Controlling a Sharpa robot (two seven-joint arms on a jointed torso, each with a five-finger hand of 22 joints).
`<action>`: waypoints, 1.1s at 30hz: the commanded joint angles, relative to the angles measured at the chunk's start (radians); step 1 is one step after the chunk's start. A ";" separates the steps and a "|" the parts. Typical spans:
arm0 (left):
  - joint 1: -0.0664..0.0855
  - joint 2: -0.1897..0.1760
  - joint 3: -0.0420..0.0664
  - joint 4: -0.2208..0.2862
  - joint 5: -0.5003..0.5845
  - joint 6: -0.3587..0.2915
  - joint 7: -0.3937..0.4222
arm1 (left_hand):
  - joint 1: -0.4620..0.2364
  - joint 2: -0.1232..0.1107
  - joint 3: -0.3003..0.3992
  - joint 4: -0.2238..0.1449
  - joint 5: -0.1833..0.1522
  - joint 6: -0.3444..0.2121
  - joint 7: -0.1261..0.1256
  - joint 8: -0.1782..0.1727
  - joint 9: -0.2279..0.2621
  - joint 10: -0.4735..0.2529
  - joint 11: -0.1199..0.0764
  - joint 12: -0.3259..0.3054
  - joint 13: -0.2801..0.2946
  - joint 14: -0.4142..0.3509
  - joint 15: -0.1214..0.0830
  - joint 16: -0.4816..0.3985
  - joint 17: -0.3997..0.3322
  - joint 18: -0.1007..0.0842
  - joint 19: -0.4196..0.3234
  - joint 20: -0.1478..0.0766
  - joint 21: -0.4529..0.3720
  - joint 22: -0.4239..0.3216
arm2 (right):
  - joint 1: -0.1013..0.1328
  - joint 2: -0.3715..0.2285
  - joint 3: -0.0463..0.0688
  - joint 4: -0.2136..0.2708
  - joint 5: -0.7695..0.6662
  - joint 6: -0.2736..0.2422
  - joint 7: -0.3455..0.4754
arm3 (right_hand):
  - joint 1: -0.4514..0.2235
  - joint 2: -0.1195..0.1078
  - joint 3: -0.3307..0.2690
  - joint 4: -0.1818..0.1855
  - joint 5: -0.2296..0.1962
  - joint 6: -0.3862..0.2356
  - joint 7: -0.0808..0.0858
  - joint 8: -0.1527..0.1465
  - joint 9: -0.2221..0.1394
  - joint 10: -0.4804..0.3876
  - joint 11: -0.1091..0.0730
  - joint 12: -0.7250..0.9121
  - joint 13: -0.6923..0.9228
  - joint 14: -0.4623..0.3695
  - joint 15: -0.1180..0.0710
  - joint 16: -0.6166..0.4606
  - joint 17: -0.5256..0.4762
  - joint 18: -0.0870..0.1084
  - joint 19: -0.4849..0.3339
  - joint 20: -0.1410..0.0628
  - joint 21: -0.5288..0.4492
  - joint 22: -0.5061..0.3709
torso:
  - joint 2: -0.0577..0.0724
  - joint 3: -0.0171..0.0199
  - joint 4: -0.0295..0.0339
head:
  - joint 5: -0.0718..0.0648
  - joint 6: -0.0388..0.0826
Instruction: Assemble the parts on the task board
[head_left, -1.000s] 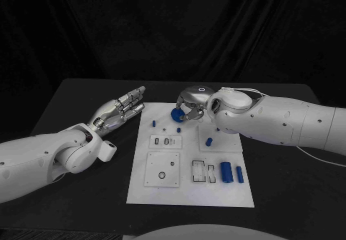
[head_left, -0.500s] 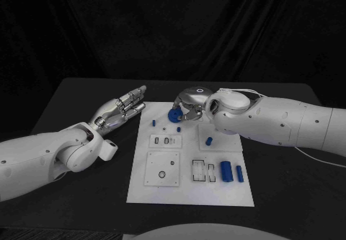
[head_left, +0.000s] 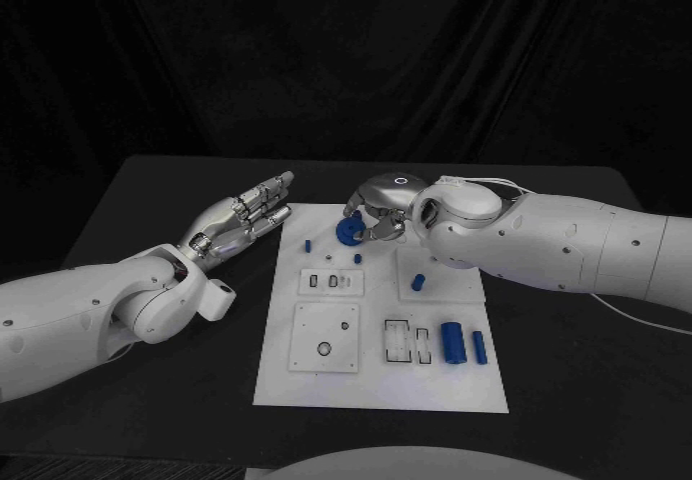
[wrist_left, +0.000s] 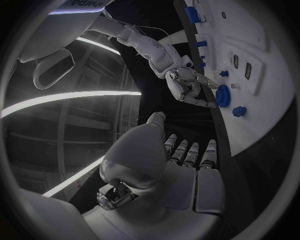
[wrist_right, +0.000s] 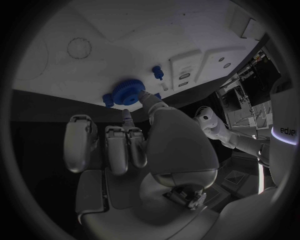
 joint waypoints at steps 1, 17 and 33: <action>0.003 0.003 0.001 0.001 0.000 0.011 0.009 | 0.012 0.000 0.001 -0.006 0.004 0.001 0.004 0.002 0.002 -0.001 0.005 0.005 0.001 0.001 0.007 -0.004 -0.001 0.011 -0.001 0.010 0.006 0.001 | -0.002 -0.002 0.000 0.000 -0.002 -0.002 -0.004 | -0.004 0.009 -0.001 0.009 0.010 0.003 -0.001 0.007 -0.001 0.106 -0.006 0.003 0.262 0.104 -0.006 0.003 0.263 0.002 -0.004 -0.004 -0.006 0.189 | 0.000 0.0004 0.0002 | 0.000 0.000; 0.003 0.009 0.001 -0.005 0.000 0.014 0.009 | 0.011 0.001 0.002 -0.008 0.005 0.001 0.005 0.002 0.002 -0.001 0.006 0.005 0.001 0.001 0.008 -0.004 -0.001 0.011 0.000 0.011 0.006 0.002 | -0.004 -0.001 0.000 -0.014 -0.002 0.073 -0.036 | -0.043 0.029 -0.009 0.036 0.029 0.047 0.026 0.018 -0.005 0.106 0.016 0.003 0.262 0.104 0.010 0.003 0.263 0.003 -0.009 0.006 -0.019 0.186 | 0.000 0.0006 0.0007 | 0.000 -0.002; 0.003 0.015 0.001 -0.011 0.000 0.019 0.009 | 0.011 0.003 0.005 -0.011 0.006 0.007 0.012 0.004 0.002 -0.001 0.006 0.004 0.001 0.001 0.010 -0.004 -0.001 0.011 0.002 0.013 0.008 0.002 | -0.011 0.005 0.000 -0.033 -0.002 0.092 -0.051 | -0.039 0.027 -0.011 0.027 0.012 -0.024 0.033 -0.005 -0.027 0.106 0.024 0.003 0.262 0.104 0.017 0.003 0.263 0.007 -0.017 0.015 -0.034 0.182 | 0.000 -0.0005 0.0021 | 0.005 -0.008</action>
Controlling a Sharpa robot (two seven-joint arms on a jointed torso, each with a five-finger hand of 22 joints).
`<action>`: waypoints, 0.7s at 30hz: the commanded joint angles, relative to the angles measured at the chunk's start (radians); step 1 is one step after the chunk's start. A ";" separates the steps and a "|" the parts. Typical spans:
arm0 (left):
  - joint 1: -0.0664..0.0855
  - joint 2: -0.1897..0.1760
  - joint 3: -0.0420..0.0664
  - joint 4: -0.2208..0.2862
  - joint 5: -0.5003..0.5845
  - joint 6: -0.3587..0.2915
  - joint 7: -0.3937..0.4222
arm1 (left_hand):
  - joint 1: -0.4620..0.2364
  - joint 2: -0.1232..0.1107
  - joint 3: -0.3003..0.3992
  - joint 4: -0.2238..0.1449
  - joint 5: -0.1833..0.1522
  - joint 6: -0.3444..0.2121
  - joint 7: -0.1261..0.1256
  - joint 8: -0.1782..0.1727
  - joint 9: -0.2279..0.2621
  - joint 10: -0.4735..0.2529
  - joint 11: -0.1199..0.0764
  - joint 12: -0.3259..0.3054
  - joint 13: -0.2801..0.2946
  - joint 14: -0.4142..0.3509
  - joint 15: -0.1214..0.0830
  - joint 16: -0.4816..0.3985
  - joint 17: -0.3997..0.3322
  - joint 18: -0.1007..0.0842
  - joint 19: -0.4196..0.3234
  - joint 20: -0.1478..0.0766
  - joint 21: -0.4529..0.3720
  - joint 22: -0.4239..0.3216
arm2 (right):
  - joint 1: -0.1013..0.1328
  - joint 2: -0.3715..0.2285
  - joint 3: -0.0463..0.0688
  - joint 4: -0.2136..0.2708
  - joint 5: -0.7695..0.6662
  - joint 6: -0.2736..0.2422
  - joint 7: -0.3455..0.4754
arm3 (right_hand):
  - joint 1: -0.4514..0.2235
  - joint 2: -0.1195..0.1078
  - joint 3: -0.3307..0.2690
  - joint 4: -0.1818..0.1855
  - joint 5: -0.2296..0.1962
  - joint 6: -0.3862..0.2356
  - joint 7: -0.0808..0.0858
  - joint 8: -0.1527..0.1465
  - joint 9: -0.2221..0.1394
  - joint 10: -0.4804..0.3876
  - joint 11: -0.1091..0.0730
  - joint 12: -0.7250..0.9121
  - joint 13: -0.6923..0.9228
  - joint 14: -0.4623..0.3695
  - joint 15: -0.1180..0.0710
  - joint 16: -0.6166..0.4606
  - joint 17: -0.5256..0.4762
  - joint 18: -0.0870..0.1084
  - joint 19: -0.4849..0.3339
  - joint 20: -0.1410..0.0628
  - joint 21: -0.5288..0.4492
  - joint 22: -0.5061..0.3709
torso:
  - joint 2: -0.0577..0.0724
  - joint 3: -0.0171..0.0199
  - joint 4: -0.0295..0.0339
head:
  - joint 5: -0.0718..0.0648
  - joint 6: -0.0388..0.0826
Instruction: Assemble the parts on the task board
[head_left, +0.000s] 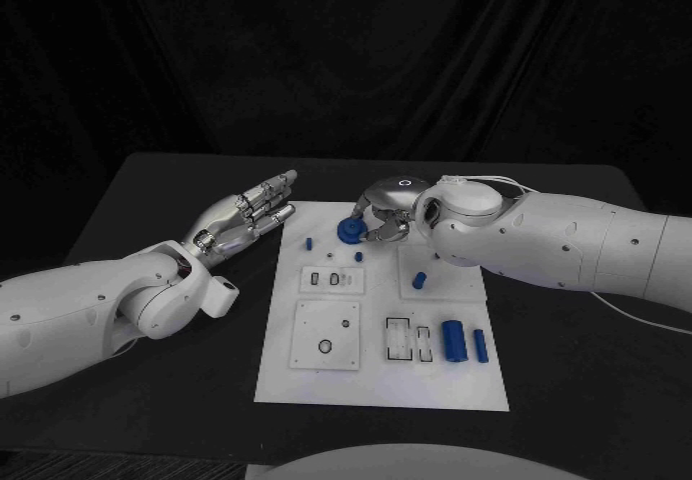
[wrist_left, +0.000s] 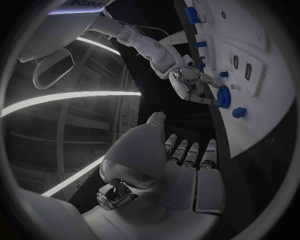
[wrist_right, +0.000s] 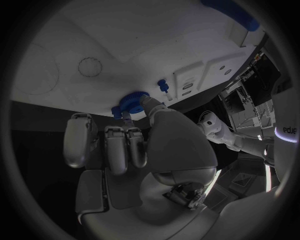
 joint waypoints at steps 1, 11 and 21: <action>0.003 0.002 0.001 0.000 0.000 0.012 0.012 | 0.011 0.003 -0.001 -0.005 0.006 0.002 0.007 0.004 0.002 -0.001 0.006 0.004 0.001 -0.002 0.006 -0.004 -0.002 0.011 0.002 0.006 0.004 0.001 | -0.004 -0.001 0.000 -0.003 -0.003 0.016 -0.026 | -0.003 -0.001 -0.002 -0.005 -0.006 0.002 0.000 -0.003 -0.001 0.104 0.007 0.003 0.262 0.106 0.005 0.003 0.263 0.007 -0.006 0.004 -0.003 0.181 | 0.000 -0.0004 0.0002 | 0.002 -0.002; 0.002 0.000 0.001 -0.001 0.000 0.011 0.012 | 0.010 0.004 0.001 -0.007 0.008 0.002 0.011 0.004 0.002 -0.001 0.005 0.004 0.001 -0.002 0.007 -0.004 -0.002 0.011 0.003 0.007 0.004 0.002 | -0.008 -0.015 0.000 0.005 -0.003 -0.005 -0.011 | -0.006 0.006 -0.002 -0.008 -0.006 0.115 -0.006 0.030 0.011 0.104 0.005 0.003 0.262 0.106 0.005 0.003 0.263 0.007 -0.005 0.007 -0.002 0.182 | 0.000 -0.0002 -0.0018 | 0.006 -0.004; 0.002 -0.005 0.001 -0.002 0.000 0.010 0.011 | 0.010 0.004 0.001 -0.007 0.008 0.002 0.011 0.004 0.002 -0.001 0.005 0.004 0.001 -0.002 0.007 -0.004 -0.002 0.011 0.003 0.007 0.004 0.002 | -0.011 -0.042 0.000 0.017 -0.003 -0.040 0.008 | -0.008 0.009 0.000 -0.008 -0.007 0.179 -0.014 0.053 0.027 0.104 0.002 0.003 0.262 0.106 0.001 0.003 0.263 0.007 -0.004 0.003 -0.004 0.182 | -0.001 0.0001 -0.0037 | 0.008 -0.003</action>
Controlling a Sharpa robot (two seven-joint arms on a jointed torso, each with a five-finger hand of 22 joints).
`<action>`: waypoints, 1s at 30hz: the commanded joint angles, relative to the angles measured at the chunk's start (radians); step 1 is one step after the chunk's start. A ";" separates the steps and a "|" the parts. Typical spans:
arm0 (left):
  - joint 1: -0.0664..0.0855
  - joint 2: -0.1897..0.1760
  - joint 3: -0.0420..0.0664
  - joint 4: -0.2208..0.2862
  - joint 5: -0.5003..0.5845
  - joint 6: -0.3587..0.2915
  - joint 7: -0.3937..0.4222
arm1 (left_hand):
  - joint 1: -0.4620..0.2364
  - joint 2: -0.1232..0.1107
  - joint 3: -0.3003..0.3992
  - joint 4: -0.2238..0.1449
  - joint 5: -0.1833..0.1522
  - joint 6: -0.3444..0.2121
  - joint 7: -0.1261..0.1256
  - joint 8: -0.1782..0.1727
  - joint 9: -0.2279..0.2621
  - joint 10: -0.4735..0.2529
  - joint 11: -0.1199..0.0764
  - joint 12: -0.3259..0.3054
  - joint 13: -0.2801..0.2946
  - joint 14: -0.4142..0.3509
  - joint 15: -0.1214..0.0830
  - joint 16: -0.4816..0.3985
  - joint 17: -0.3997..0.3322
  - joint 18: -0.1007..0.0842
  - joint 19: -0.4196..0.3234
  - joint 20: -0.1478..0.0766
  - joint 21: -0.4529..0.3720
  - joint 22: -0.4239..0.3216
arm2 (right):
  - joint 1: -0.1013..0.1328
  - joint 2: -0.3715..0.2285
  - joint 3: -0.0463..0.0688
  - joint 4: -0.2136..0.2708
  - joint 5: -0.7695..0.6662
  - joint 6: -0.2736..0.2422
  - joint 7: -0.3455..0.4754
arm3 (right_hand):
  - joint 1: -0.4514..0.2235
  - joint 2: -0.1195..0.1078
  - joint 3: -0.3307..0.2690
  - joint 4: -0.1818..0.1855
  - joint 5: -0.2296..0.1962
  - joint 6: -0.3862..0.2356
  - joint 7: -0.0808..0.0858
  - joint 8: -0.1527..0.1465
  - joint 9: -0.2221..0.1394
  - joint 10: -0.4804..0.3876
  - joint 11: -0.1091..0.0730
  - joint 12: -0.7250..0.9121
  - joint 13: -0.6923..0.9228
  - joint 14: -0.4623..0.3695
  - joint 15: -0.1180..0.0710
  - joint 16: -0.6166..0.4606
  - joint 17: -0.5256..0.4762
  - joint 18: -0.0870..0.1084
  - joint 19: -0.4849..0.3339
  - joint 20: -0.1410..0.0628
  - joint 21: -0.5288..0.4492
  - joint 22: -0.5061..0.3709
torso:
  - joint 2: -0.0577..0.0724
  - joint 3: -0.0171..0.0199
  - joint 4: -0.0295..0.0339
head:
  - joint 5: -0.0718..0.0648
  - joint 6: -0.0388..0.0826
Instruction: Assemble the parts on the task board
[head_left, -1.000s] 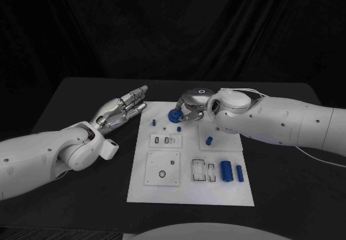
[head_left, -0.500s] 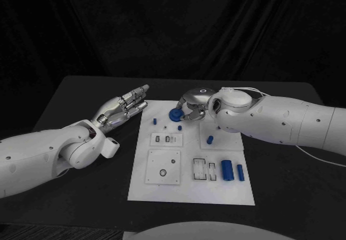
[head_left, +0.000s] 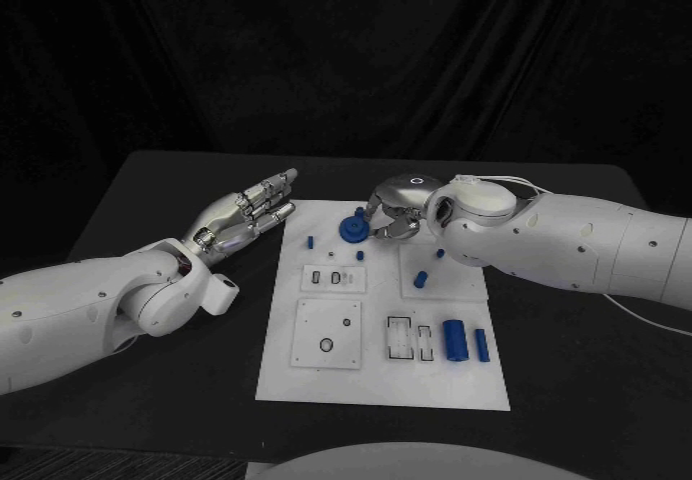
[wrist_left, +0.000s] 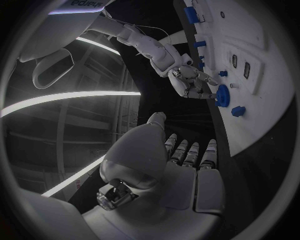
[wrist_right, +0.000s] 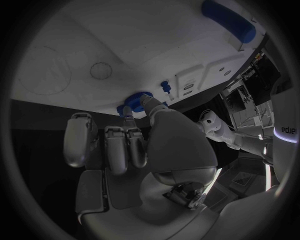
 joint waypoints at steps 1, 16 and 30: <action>0.002 0.000 0.001 0.001 0.000 0.008 0.011 | 0.007 0.000 0.001 -0.007 0.003 -0.001 0.008 0.004 0.001 -0.001 0.005 0.004 0.001 -0.002 0.007 -0.004 -0.001 0.011 0.003 0.007 0.004 0.001 | -0.007 -0.008 -0.003 0.001 -0.003 -0.018 0.001 | -0.004 0.005 0.000 -0.002 -0.003 0.014 0.001 0.006 0.001 0.104 0.002 0.003 0.262 0.106 0.001 0.003 0.263 0.007 -0.001 0.000 -0.004 0.182 | 0.000 0.0003 -0.0017 | 0.000 0.000; 0.002 -0.007 0.001 0.003 0.000 0.009 0.011 | 0.008 0.002 0.003 -0.010 0.007 -0.004 0.009 0.003 0.000 -0.001 0.005 0.005 0.001 -0.002 0.007 -0.004 -0.001 0.011 0.004 0.009 0.005 0.001 | -0.009 -0.046 -0.003 0.015 -0.003 -0.081 0.006 | -0.008 -0.001 -0.004 -0.001 -0.015 0.019 0.001 0.005 0.003 0.104 0.003 0.003 0.262 0.106 0.001 0.003 0.263 0.007 -0.003 -0.001 -0.008 0.181 | -0.001 0.0003 -0.0017 | 0.009 -0.002; 0.001 -0.011 0.001 -0.001 0.000 0.010 0.010 | 0.008 0.003 0.005 -0.012 0.008 -0.003 0.009 0.003 0.000 -0.001 0.005 0.005 0.001 -0.002 0.007 -0.004 -0.001 0.011 0.004 0.009 0.005 0.001 | 0.075 -0.320 -0.002 0.221 0.027 -0.121 -0.044 | -0.010 -0.016 -0.022 0.010 -0.090 -0.034 -0.010 -0.039 -0.009 0.104 -0.014 0.003 0.262 0.106 -0.012 0.003 0.263 0.008 0.000 -0.011 -0.011 0.181 | -0.006 -0.0018 -0.0077 | -0.011 0.014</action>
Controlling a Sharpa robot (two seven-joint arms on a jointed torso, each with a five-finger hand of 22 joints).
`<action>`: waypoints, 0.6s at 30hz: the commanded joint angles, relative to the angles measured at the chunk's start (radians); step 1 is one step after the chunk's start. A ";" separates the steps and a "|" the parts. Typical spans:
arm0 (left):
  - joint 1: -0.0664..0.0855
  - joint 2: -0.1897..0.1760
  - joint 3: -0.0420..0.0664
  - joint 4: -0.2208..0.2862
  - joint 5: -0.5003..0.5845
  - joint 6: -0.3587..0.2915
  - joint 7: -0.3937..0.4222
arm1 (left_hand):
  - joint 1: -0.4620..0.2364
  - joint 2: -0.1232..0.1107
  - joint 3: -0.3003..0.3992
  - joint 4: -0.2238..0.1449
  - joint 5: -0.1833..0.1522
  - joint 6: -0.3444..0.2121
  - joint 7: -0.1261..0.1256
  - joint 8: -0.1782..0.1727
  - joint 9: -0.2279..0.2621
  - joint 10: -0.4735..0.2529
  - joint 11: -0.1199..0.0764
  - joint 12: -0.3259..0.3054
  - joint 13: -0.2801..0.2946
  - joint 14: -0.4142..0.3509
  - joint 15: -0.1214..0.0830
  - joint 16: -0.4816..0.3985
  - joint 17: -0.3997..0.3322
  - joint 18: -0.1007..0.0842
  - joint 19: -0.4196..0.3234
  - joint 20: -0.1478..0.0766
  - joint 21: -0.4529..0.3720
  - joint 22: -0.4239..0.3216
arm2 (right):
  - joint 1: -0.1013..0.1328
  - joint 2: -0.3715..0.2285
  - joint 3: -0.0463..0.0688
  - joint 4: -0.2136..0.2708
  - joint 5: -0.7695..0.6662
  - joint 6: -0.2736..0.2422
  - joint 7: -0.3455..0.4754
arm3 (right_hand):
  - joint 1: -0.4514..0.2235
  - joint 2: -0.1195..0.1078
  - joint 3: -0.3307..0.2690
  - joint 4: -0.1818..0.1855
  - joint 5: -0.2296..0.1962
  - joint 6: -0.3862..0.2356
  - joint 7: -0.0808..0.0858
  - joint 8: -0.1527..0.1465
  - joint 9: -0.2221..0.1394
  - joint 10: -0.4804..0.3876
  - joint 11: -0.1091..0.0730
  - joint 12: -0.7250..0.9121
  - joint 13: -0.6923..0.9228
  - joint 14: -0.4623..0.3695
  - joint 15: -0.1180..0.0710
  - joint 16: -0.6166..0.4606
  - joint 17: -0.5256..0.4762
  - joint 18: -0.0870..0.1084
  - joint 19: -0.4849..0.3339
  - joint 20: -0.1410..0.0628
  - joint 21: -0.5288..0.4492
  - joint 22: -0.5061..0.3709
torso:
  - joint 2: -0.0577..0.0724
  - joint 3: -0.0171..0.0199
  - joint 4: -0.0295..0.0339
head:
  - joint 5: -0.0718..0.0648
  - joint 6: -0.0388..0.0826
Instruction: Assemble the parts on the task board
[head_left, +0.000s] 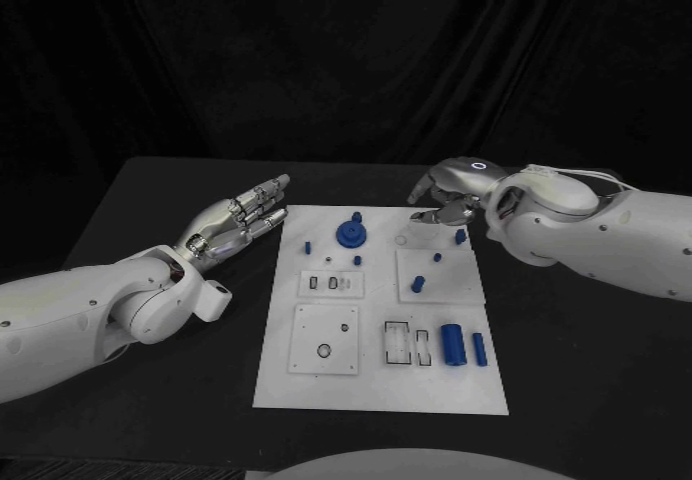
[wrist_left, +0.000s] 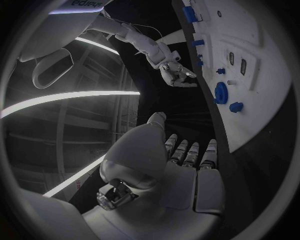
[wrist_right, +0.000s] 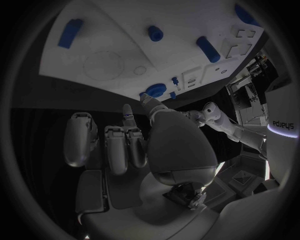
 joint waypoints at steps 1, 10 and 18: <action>0.001 0.002 0.001 0.001 0.001 0.009 0.012 | 0.008 0.003 0.000 -0.008 0.008 0.001 0.005 0.003 0.001 -0.001 0.005 0.005 0.001 -0.002 0.007 -0.004 -0.002 0.011 0.001 0.005 0.005 0.001 | 0.008 -0.052 -0.001 0.035 0.020 -0.023 -0.044 | -0.005 -0.010 -0.008 0.004 -0.014 -0.011 -0.002 -0.008 -0.003 0.107 -0.010 0.003 0.262 0.104 -0.011 0.003 0.263 0.010 -0.003 -0.012 -0.014 0.178 | -0.006 -0.0027 -0.0068 | 0.000 -0.001; 0.000 0.003 0.001 0.002 0.001 0.013 0.013 | 0.009 0.003 0.002 -0.009 0.010 0.000 0.005 0.003 0.001 -0.002 0.005 0.004 0.001 -0.002 0.007 -0.004 -0.002 0.011 0.001 0.006 0.005 0.001 | 0.004 -0.137 -0.007 0.052 0.031 -0.002 -0.044 | 0.013 -0.011 -0.034 0.022 -0.052 -0.068 -0.034 -0.011 -0.027 0.034 -0.046 -0.123 0.158 0.061 -0.045 -0.139 0.114 0.025 -0.021 -0.042 -0.110 0.145 | -0.014 -0.0053 -0.0146 | 0.009 -0.004; -0.001 0.002 0.001 0.002 0.001 0.015 0.014 | 0.010 0.004 0.003 -0.011 0.010 0.000 0.004 0.003 0.001 -0.002 0.006 0.004 0.001 -0.002 0.008 -0.004 -0.002 0.011 0.001 0.006 0.005 0.001 | -0.031 -0.184 -0.010 0.045 0.033 -0.021 -0.015 | 0.020 -0.021 -0.057 0.037 -0.083 -0.092 -0.042 -0.008 -0.031 0.003 -0.054 -0.238 0.061 0.044 -0.052 -0.264 -0.008 0.031 -0.022 -0.053 -0.162 0.127 | -0.014 -0.0026 -0.0177 | 0.007 -0.002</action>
